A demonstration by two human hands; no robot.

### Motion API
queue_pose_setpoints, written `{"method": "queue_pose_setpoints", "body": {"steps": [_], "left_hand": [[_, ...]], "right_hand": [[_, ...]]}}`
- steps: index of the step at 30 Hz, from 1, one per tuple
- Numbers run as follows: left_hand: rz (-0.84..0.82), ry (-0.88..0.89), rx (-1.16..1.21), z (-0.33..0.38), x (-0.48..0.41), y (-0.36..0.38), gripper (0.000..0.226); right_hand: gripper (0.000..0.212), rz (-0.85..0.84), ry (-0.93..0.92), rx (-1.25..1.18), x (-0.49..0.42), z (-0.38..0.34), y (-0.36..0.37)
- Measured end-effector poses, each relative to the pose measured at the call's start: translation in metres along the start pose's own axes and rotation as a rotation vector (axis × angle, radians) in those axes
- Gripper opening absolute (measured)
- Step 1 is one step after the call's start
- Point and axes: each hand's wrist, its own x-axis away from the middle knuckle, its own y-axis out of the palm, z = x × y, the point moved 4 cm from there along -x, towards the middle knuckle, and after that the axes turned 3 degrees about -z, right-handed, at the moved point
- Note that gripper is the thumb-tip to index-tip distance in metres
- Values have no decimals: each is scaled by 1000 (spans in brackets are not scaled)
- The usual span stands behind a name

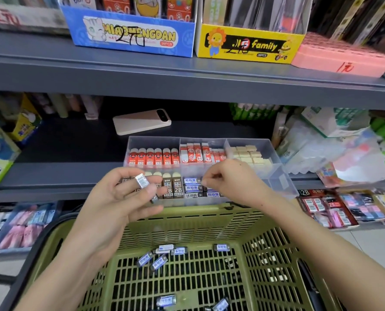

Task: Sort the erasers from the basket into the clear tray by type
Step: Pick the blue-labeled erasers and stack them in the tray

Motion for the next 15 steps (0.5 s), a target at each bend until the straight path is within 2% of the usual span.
{"method": "queue_pose_setpoints", "body": {"steps": [4,6,9,11,13,15], "left_hand": [[6,47,9,-1,2,-1,40],[-27,68,16,-1,2,-1,48],[-60,78,30,-2,4,-3,57],[-62,79,41,-4,4,-5,56],[-53,81,55,-6,4,-7,47],[-46,83,64,-7,4,-7,37]], "right_hand": [[30,-214,-12,116,-7,5,-3],[34,-348,-9,188,-13,2,0],[24,-503,2,71,-21,-1,7],[26,-526,6,-27,-23,-4,8],[39,-504,7,-98,-22,-6,9],[44,-497,-6,-93,-21,-6,10]]}}
